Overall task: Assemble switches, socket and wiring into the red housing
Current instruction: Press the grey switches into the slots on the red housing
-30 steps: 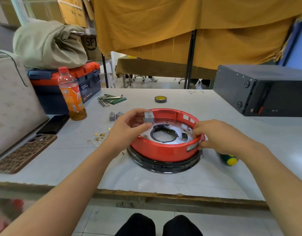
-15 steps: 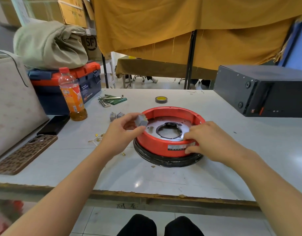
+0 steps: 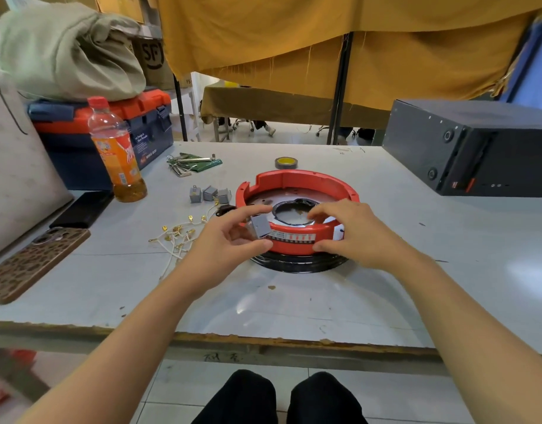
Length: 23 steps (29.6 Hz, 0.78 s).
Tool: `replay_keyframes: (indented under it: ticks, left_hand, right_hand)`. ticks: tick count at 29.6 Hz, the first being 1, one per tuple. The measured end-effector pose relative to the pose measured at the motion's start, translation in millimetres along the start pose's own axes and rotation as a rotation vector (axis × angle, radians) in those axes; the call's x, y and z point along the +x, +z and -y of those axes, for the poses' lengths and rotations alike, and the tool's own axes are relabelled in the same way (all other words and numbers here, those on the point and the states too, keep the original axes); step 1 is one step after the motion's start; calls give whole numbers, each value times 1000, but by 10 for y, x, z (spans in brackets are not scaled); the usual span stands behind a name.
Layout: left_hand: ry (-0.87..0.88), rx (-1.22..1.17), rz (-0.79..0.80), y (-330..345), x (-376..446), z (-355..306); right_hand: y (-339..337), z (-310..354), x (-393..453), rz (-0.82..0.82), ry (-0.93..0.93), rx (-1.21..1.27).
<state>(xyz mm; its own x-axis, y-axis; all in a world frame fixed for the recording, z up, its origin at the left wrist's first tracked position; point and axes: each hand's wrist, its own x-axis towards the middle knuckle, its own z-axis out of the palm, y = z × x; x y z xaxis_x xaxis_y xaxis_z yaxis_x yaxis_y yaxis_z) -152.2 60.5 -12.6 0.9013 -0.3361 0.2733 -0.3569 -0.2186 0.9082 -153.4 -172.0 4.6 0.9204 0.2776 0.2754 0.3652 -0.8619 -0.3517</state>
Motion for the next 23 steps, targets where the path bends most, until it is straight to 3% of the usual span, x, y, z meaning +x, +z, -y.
replay_keyframes:
  ticks: [5,9,14,23]
  left_hand:
    - [22,-6,23,56,3,45]
    - [52,-10,12,171,4,34]
    - [62,5,-32,255,-4,65]
    - [17,-124,-76,198,-55,109]
  right_hand:
    - [-173,-209,-35,65,25,-102]
    - [-81,-150,-26,-49,36,-9]
    - [40,-86,10,-47,57,58]
    - [-142,-182,-68,88,72,286]
